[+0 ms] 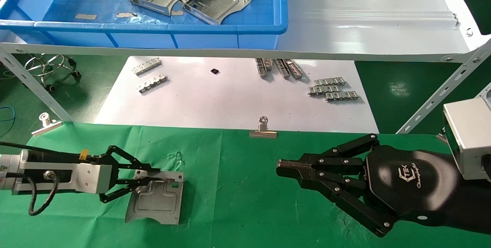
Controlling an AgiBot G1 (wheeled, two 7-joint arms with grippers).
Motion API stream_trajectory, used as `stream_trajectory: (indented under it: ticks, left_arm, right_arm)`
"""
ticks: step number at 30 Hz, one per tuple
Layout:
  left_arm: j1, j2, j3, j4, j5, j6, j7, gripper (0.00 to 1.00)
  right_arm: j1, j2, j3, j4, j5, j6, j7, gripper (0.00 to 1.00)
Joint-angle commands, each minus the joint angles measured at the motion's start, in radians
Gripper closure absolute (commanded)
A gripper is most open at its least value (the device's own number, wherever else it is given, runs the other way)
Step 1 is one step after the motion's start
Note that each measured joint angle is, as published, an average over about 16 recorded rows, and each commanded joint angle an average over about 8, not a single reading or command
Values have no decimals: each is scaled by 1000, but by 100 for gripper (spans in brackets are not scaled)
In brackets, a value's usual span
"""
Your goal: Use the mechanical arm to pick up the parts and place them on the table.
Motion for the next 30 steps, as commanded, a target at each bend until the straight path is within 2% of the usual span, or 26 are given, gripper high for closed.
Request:
stream_trajectory:
  ticks: [1, 16, 19, 23, 26, 30]
  left_arm:
    - [-1, 6, 1, 14, 2, -2, 18, 0]
    - [-30, 24, -4, 92, -5, 38, 54, 0]
    - [-36, 19, -8, 90, -21, 75, 11, 0]
    - [-30, 3, -4, 33, -64, 106, -130, 0]
    - [-12, -19, 4, -46, -111, 113, -261, 0]
    - [10, -36, -8, -113, -143, 117, -362, 0]
  right_arm:
    - [0, 0, 0, 0, 0, 0, 0, 100]
    - [0, 0, 0, 0, 0, 0, 0, 100]
    - [0, 0, 0, 0, 0, 0, 0, 100]
    - [0, 0, 0, 0, 0, 0, 0, 98]
    - [0, 0, 0, 0, 0, 0, 0, 62]
    - [0, 0, 0, 0, 0, 0, 0, 12]
